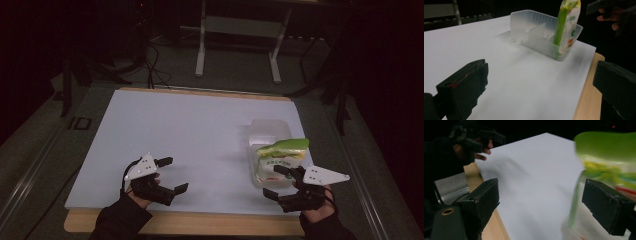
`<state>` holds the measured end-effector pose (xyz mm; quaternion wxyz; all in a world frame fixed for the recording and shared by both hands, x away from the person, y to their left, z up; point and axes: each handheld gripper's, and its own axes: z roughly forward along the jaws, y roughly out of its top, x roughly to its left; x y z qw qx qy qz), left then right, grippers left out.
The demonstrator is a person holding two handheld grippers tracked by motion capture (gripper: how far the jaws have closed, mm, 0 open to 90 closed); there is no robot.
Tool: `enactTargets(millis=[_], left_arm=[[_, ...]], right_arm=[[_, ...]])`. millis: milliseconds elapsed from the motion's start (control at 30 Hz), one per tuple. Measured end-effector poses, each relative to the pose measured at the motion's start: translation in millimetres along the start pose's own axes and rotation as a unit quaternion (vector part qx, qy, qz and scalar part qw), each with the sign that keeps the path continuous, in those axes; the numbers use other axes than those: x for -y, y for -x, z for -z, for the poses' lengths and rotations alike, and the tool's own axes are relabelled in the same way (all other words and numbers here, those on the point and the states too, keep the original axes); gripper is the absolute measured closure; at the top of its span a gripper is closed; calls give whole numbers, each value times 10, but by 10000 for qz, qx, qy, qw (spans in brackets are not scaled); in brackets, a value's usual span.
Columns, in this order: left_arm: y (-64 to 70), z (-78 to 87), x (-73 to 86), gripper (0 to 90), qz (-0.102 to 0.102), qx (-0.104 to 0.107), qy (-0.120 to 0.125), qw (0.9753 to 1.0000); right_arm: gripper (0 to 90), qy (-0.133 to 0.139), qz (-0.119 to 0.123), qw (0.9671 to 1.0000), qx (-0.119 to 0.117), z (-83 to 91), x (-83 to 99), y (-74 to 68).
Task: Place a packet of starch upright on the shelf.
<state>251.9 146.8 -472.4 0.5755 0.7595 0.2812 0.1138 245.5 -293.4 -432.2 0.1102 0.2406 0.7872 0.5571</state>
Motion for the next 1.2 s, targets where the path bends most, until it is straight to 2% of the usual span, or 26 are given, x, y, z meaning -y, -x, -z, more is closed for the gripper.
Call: enactTargets(millis=[300, 500, 833, 967, 1200], left_arm=[[-9, -3, 21, 1, 28, 19, 34, 10000], [-13, -26, 41, 1, 4, 9, -10, 10000], [-25, -65, 89, 1, 5, 12, -40, 10000], [-25, -66, 95, 1, 10, -11, -19, 10000], [-15, -71, 99, 1, -39, -11, -52, 10000]], right_arm=[[138, 20, -39, 9997, -223, -212, 111, -82], [139, -32, -12, 9996, -263, -289, 202, -109], [142, -166, 65, 9995, -270, -301, 314, -113], [143, -175, 156, 9994, -251, -302, 328, -113], [145, -215, 152, 9993, -280, -314, 341, -110]])
